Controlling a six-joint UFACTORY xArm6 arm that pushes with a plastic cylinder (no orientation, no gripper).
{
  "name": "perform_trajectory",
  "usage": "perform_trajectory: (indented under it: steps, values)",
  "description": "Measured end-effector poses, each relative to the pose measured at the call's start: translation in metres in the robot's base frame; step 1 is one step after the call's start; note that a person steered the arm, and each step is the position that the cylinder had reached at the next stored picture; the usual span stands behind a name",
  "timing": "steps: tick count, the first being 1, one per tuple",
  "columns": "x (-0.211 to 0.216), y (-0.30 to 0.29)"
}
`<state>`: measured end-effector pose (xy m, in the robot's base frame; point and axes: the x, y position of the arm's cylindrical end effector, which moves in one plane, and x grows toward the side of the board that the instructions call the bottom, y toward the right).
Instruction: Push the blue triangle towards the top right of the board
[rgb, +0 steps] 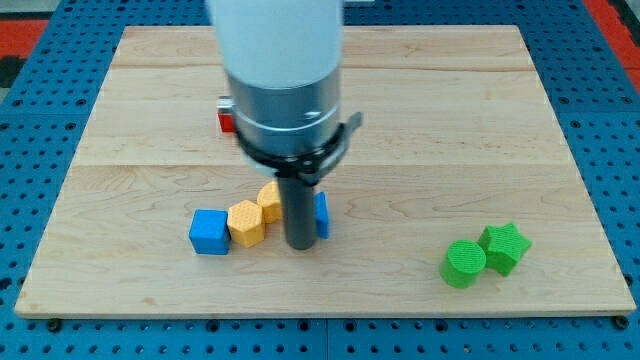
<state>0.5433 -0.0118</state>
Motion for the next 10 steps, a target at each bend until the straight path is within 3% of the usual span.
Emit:
perform_trajectory:
  steps: [1,3,7,8,10]
  values:
    - [-0.013,0.029]
    - [-0.115,0.026]
    - [-0.276,-0.013]
    - [-0.298,-0.038]
    - [-0.306,0.07]
